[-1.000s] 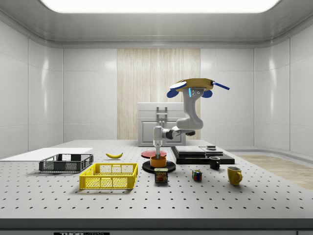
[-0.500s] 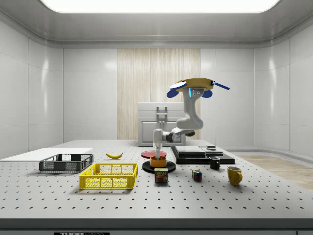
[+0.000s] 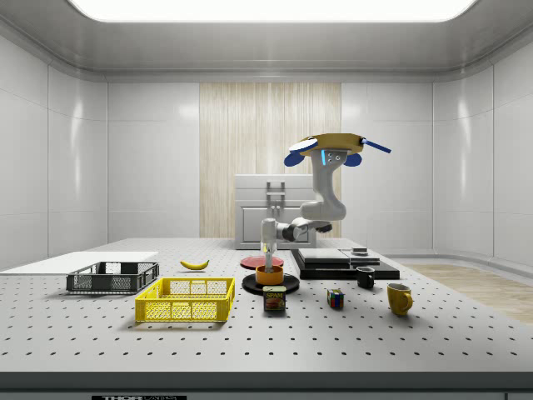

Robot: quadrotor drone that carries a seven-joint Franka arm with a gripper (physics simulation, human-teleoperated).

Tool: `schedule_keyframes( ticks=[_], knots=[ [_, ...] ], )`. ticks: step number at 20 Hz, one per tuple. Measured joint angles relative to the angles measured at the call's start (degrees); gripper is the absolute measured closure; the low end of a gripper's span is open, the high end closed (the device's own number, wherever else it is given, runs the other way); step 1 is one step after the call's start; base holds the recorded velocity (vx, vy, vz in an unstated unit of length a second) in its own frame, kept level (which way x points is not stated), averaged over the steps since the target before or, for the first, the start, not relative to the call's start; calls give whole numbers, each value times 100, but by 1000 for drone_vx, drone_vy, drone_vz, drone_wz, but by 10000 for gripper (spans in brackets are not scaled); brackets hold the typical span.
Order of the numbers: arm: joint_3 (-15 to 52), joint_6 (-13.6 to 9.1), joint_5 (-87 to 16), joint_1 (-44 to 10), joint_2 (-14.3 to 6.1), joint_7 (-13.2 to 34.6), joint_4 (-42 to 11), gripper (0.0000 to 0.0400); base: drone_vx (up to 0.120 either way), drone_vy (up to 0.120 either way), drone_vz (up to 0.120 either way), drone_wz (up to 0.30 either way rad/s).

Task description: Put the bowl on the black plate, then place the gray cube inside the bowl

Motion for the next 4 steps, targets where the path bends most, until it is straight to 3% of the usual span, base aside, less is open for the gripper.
schedule_keyframes(
  ticks=[4],
  knots=[
    [195,-91,182,38,7,6,-76,6,0,0,0,0]
  ],
)
